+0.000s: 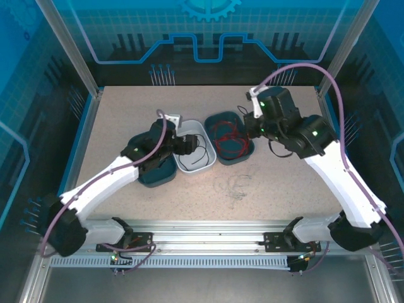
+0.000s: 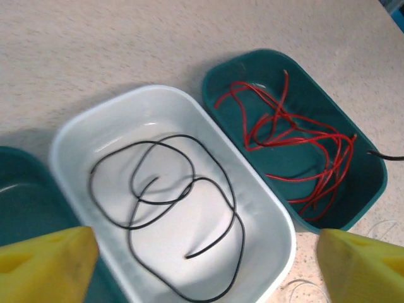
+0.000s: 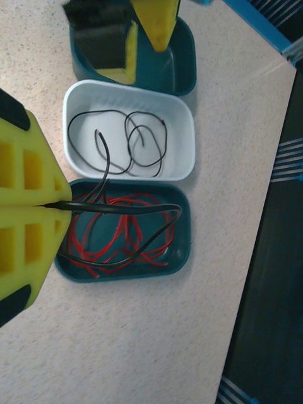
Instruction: Untangle the cables
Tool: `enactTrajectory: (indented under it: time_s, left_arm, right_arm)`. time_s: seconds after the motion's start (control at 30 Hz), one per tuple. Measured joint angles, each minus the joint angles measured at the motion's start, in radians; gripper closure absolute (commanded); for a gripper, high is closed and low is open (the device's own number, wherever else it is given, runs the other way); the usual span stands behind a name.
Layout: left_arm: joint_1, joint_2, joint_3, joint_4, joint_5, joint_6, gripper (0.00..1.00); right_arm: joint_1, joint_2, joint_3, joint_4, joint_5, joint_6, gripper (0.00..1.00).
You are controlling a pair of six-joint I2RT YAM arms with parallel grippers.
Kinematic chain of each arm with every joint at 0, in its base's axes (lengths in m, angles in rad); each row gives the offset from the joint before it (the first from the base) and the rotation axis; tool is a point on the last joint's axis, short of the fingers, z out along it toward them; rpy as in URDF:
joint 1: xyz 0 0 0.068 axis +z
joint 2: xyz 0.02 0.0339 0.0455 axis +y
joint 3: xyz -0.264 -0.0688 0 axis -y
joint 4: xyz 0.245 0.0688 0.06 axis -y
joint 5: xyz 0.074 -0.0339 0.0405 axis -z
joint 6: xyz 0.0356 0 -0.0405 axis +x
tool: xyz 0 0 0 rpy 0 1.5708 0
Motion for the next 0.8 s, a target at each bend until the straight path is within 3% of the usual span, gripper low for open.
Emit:
enactTrajectory:
  time_s: [0.43, 0.8]
  left_arm:
    - [0.006, -0.582, -0.268, -0.088, -0.296, -0.043, 0.01]
    - [0.006, -0.668, -0.335, -0.089, -0.361, -0.046, 0.01]
  right_arm:
    - [0.108, 0.398, 0.248, 0.123, -0.006, -0.079, 1.0]
    - [0.159, 0.637, 0.34, 0.181, 0.097, -0.156, 1.0]
